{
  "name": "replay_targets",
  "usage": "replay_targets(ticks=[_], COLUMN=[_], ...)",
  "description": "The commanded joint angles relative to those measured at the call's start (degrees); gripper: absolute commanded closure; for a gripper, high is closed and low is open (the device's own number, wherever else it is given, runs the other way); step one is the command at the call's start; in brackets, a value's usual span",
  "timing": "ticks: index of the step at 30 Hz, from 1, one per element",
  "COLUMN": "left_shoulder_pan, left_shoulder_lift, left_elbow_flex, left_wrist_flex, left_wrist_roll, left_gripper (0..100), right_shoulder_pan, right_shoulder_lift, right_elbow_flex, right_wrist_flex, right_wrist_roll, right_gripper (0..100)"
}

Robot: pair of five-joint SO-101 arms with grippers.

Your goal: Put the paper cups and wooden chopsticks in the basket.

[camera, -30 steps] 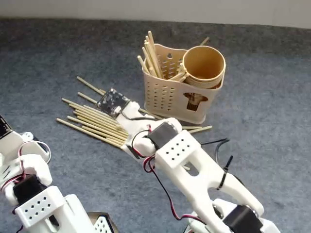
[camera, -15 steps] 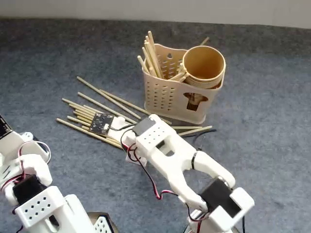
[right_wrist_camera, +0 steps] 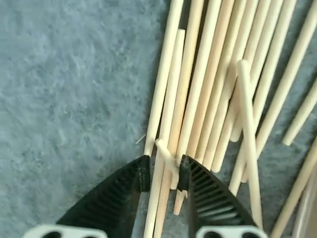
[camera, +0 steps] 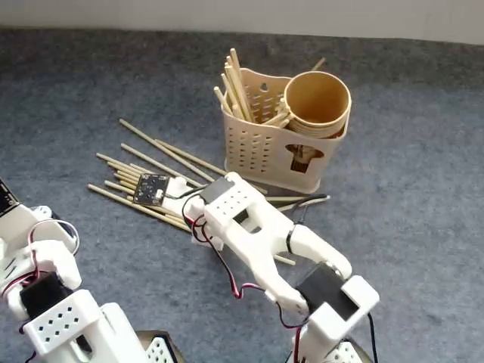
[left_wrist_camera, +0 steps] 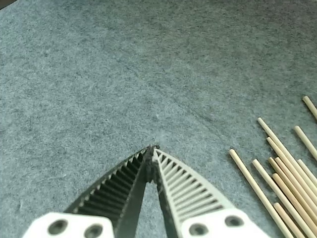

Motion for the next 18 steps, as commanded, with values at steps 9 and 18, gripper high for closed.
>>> replay_targets(ticks=[9, 18], left_shoulder_pan=[1.19, 1.19], left_shoulder_lift=[-0.66, -0.66], left_elbow_flex=[-0.75, -0.75], left_wrist_flex=[-1.05, -1.05], left_wrist_roll=[0.26, 0.26], left_gripper=[99, 99], right_shoulder_pan=[1.89, 1.89], right_shoulder_lift=[3.65, 3.56], right_elbow_flex=[-2.77, -2.33], right_wrist_flex=[-1.54, -1.36], right_wrist_roll=[0.88, 0.97], right_gripper=[89.0, 96.4])
